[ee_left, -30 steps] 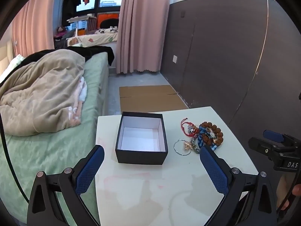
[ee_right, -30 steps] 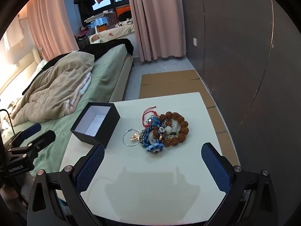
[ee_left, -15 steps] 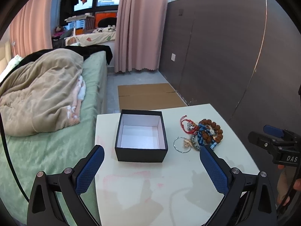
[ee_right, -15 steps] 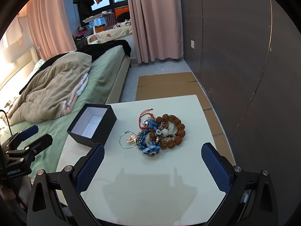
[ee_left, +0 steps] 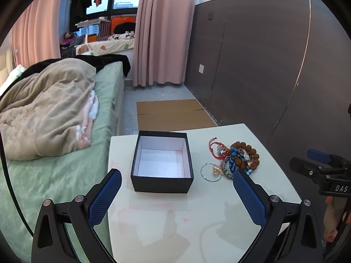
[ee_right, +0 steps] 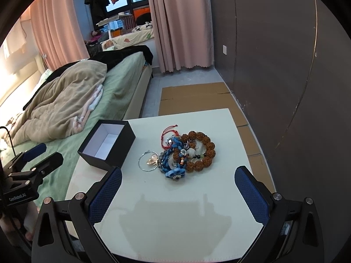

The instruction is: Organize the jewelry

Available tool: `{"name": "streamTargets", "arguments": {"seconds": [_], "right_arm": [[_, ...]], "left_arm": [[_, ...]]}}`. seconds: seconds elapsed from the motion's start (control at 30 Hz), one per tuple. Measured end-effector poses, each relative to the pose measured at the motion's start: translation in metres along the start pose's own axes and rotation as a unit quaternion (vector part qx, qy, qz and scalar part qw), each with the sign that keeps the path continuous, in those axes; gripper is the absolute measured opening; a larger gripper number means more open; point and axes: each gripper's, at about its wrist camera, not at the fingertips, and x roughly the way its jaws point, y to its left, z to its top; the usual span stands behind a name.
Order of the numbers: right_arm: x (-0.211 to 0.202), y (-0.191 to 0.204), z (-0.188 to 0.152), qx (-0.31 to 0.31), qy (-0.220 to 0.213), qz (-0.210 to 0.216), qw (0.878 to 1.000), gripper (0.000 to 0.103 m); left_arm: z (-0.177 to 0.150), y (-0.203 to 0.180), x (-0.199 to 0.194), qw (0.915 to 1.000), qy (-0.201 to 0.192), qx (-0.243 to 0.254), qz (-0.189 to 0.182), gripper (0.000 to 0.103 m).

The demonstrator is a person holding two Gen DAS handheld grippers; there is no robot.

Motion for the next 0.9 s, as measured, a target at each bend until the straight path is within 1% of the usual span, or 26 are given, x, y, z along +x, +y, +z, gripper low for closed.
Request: {"name": "streamTargets", "arguments": {"seconds": [0.67, 0.9], "right_arm": [[-0.0032, -0.0033, -0.002, 0.0, -0.002, -0.003, 1.0, 0.103], [-0.008, -0.0062, -0.0021, -0.001, -0.007, 0.004, 1.0, 0.103]], "left_arm": [[-0.0036, -0.0017, -0.0021, 0.9999, -0.009, 0.007, 0.009, 0.101], [-0.004, -0.0041, -0.003, 0.9998, -0.009, 0.015, 0.01, 0.101]]}}
